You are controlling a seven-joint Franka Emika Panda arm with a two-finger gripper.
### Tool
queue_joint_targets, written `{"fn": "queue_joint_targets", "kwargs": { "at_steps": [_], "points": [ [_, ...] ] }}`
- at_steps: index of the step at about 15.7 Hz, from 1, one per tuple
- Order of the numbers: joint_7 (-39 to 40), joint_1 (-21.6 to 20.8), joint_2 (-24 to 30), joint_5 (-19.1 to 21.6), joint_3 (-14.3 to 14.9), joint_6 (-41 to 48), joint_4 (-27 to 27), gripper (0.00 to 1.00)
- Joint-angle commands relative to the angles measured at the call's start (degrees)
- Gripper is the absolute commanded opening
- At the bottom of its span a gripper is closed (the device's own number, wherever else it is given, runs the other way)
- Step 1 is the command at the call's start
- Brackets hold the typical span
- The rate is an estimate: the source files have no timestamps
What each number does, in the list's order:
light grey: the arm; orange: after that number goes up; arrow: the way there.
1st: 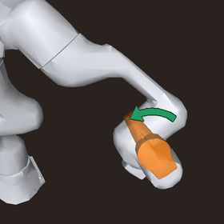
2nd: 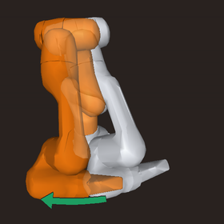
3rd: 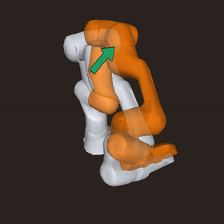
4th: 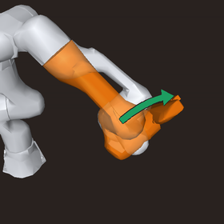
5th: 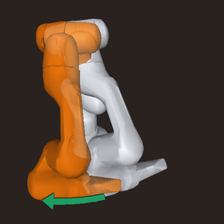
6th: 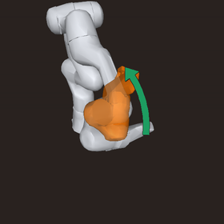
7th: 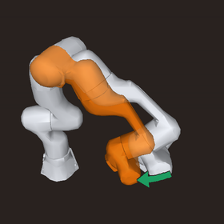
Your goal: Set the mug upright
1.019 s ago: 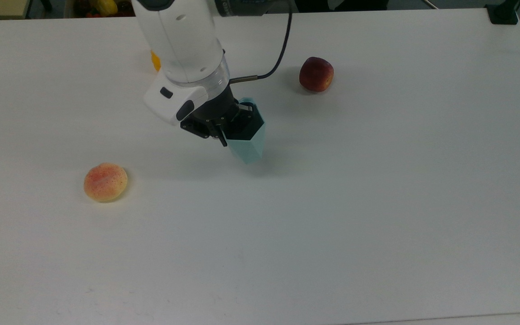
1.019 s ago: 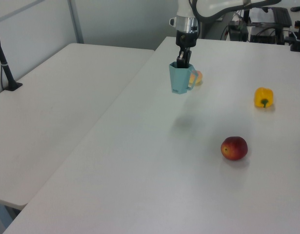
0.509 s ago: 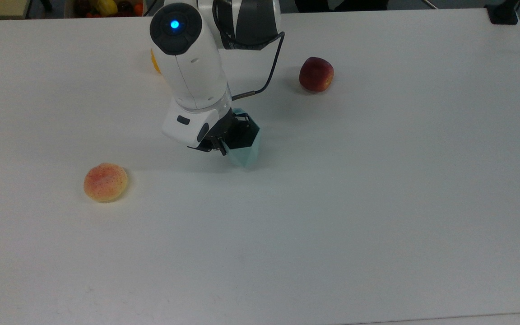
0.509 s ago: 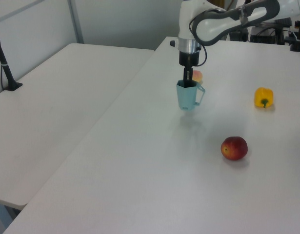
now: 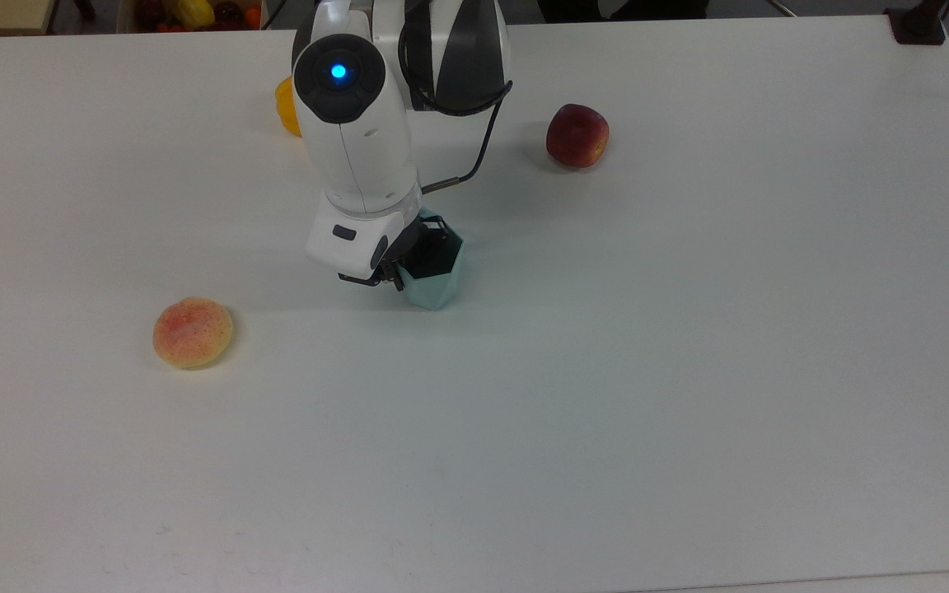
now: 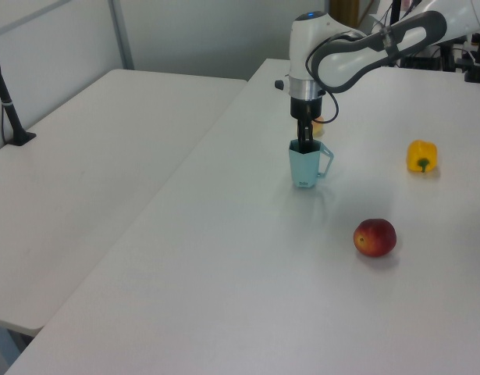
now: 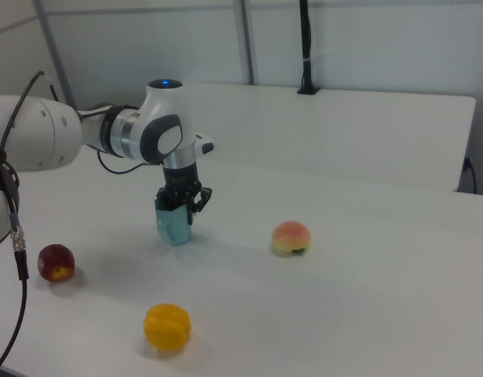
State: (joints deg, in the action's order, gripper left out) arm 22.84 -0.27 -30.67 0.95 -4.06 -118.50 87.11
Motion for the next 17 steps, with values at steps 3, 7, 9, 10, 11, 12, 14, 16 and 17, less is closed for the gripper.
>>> {"fn": "queue_joint_targets", "kwargs": {
  "at_steps": [3,7,9,10,11,12,14,16,17],
  "points": [
    [0.3,0.1,1.8,-0.4,-0.2,-1.6,2.6,0.61],
    [-3.7,-0.3,5.3,-0.5,-0.3,-0.9,2.1,1.00],
    [-4.0,-0.5,9.3,-0.5,-0.3,1.5,2.1,1.00],
    [-4.7,-0.5,11.4,-0.4,-0.3,4.2,2.0,1.00],
    [-6.0,-0.4,13.5,-0.4,-0.3,6.5,2.0,1.00],
    [-7.4,-0.3,15.7,0.1,-0.3,8.0,2.1,1.00],
    [-14.9,-0.1,20.0,0.6,-0.3,11.4,2.1,1.00],
    [-24.3,-0.5,24.1,0.7,-0.3,16.3,1.4,1.00],
    [-27.9,-0.6,26.3,0.7,-0.3,19.5,1.3,1.00]
  ]
}}
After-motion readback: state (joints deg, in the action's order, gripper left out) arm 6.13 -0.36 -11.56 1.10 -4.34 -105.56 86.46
